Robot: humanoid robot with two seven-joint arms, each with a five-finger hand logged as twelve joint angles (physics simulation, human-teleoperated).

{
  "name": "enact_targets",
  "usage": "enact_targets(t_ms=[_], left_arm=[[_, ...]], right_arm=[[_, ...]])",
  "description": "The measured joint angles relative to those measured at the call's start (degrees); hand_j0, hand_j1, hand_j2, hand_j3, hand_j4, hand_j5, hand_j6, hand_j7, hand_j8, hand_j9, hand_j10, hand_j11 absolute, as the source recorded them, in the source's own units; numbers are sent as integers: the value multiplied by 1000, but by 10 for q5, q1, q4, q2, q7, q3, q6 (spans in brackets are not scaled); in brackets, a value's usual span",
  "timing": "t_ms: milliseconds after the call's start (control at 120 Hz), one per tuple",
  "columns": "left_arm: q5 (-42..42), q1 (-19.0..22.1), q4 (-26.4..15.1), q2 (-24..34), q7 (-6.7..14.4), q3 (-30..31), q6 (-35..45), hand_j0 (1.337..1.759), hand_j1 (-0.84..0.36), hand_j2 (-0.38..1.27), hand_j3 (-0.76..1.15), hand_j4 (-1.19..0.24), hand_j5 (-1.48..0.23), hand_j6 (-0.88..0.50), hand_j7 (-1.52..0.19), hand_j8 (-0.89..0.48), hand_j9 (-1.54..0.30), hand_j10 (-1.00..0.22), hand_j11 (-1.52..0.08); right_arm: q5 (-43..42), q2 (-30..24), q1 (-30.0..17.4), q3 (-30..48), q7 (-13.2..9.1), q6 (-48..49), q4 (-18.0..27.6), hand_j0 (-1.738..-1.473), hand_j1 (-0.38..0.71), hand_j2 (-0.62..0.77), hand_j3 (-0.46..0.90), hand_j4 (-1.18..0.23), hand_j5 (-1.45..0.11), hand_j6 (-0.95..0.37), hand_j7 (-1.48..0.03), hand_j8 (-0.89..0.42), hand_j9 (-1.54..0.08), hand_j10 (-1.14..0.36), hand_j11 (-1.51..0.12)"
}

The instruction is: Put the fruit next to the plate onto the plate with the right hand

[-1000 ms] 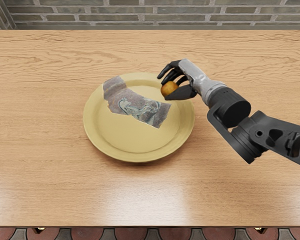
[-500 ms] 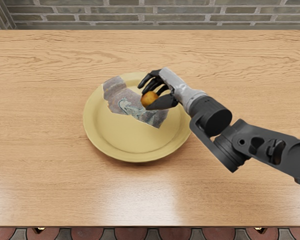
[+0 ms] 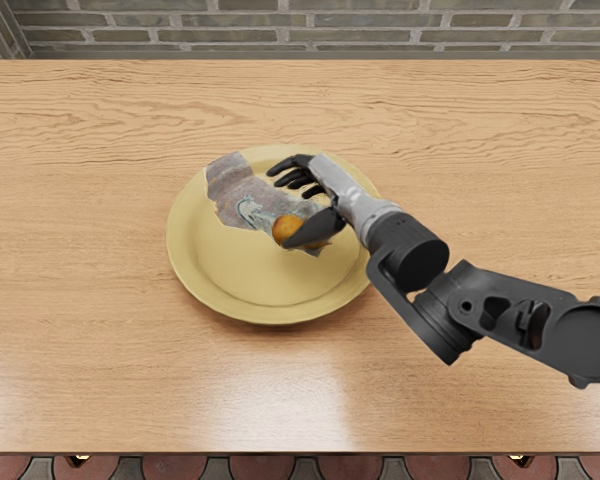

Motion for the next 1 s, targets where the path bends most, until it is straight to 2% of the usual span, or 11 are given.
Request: enact_targets(t_ms=[158,375,608,767,867,1000], left_arm=[[0,0,0,0,0,0,0,1658,349,0,0,0,0,0,0,0,0,0,0],[0,0,0,0,0,0,0,1658,349,0,0,0,0,0,0,0,0,0,0],[0,0,0,0,0,0,0,1658,349,0,0,0,0,0,0,0,0,0,0],[0,-7,0,0,0,0,0,1658,349,0,0,0,0,0,0,0,0,0,0],[0,-3,0,0,0,0,0,1658,349,0,0,0,0,0,0,0,0,0,0],[0,-3,0,0,0,-2,0,1658,349,0,0,0,0,0,0,0,0,0,0]], right_arm=[[-7,-4,2,1,0,-8,0,-1658,-181,29,0,-160,-212,-172,-210,-121,-212,-133,-210],[15,-15,5,19,0,11,1,-1658,-291,11,0,-55,-73,-60,-72,-42,-73,-46,-73],[161,-46,-5,120,0,186,2,-1658,-331,4,0,-18,-23,-20,-23,-14,-23,-15,-23],[257,-59,-76,283,0,358,1,-1658,-341,2,0,-8,-11,-10,-11,-7,-11,-7,-11],[342,-103,-106,346,0,437,0,-1658,-344,1,0,-5,-7,-6,-7,-4,-7,-4,-7],[430,-177,-122,376,0,511,-10,-1658,-347,1,0,-3,-3,-3,-3,-2,-3,-2,-3]])
